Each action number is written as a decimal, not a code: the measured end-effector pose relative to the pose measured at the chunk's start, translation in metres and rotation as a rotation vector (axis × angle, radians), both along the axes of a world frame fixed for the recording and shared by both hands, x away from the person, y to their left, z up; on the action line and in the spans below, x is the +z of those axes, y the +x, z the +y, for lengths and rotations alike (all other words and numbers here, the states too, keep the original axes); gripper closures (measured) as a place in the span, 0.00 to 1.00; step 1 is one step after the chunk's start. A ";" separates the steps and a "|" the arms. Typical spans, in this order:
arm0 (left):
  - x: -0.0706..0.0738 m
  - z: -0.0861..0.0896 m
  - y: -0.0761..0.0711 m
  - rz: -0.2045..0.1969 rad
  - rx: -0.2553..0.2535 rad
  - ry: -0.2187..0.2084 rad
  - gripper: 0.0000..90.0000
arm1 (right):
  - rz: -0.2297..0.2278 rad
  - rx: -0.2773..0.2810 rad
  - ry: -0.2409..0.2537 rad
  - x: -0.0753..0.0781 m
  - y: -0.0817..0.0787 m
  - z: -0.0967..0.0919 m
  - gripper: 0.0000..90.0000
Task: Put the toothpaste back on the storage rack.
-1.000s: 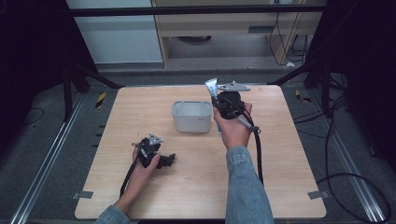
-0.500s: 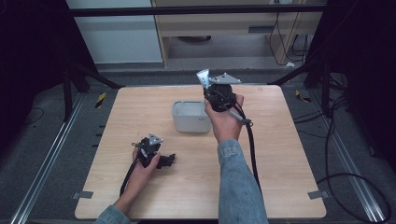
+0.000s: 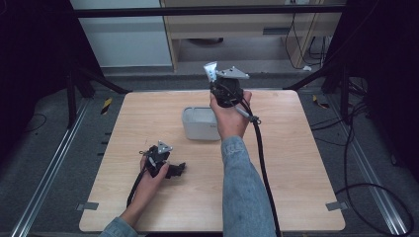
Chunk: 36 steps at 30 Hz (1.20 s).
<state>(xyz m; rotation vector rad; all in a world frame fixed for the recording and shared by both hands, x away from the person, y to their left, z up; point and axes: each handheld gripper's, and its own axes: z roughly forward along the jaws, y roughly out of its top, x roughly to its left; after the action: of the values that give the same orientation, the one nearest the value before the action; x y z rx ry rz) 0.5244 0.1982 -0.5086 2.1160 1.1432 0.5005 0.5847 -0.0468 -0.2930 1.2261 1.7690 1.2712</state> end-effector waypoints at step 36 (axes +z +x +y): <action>0.000 0.001 0.000 0.000 -0.012 0.004 0.00 | -0.031 -0.014 0.046 0.011 0.027 0.020 0.89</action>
<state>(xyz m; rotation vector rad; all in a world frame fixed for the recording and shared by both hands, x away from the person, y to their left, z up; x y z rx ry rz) 0.5242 0.1994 -0.5085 2.1249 1.1300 0.4970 0.6119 -0.0268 -0.2824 1.2351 1.7152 1.3223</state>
